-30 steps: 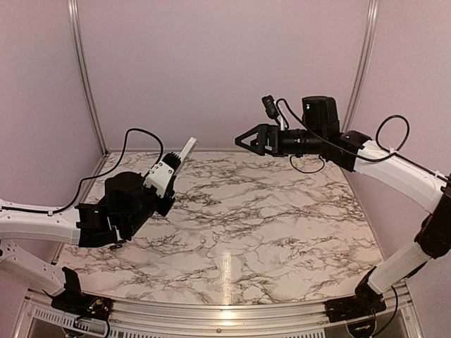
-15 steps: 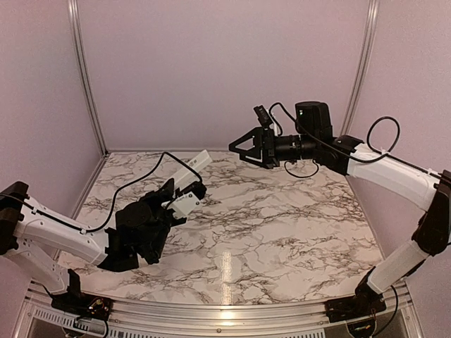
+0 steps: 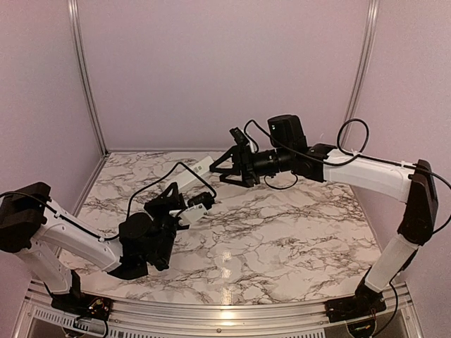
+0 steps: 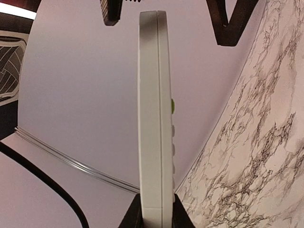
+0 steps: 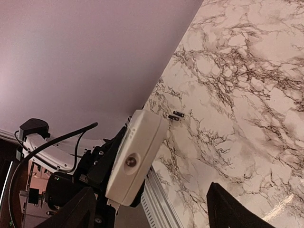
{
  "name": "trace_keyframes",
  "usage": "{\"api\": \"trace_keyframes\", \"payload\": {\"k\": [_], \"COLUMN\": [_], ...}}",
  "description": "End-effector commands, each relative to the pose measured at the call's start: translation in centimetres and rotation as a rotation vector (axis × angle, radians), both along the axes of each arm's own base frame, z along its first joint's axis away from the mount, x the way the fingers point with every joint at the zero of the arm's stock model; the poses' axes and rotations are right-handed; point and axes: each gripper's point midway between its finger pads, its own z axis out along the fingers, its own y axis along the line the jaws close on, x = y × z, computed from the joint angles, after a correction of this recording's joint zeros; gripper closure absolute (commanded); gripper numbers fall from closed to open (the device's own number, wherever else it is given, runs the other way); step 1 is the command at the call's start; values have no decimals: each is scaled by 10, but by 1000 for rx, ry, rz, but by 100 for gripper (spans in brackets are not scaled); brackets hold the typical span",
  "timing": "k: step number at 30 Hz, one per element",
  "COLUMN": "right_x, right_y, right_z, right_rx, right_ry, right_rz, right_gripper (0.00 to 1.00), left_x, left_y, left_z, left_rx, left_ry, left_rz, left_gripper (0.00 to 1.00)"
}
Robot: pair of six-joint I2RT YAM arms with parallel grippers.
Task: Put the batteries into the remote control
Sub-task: Pass from the left arm to the right
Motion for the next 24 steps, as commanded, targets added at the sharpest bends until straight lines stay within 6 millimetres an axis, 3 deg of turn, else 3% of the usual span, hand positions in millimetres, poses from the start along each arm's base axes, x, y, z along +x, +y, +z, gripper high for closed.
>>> {"api": "trace_keyframes", "payload": {"k": [1,5,12,19,24], "right_x": [-4,-4,-1,-1,-3], "right_y": [13,18,22,28,31], "right_z": [27,20,0,-3,-13], "right_rx": [86,88,62,121,162], "right_ry": [-9,25,100,139,225], "right_rz": [37,42,29,48,55], "right_gripper": [26,37,49,51,48], "left_x": [-2,-1,-2,-5,-7], "left_y": [0,-2,-4,-3,-3], "left_z": [2,0,0,10,12], "left_rx": [3,25,30,-17,-18], "left_ry": [-33,-58,-78,-92,-99], "left_rz": [21,35,42,35,31], "left_gripper": [100,100,100,100,100]}}
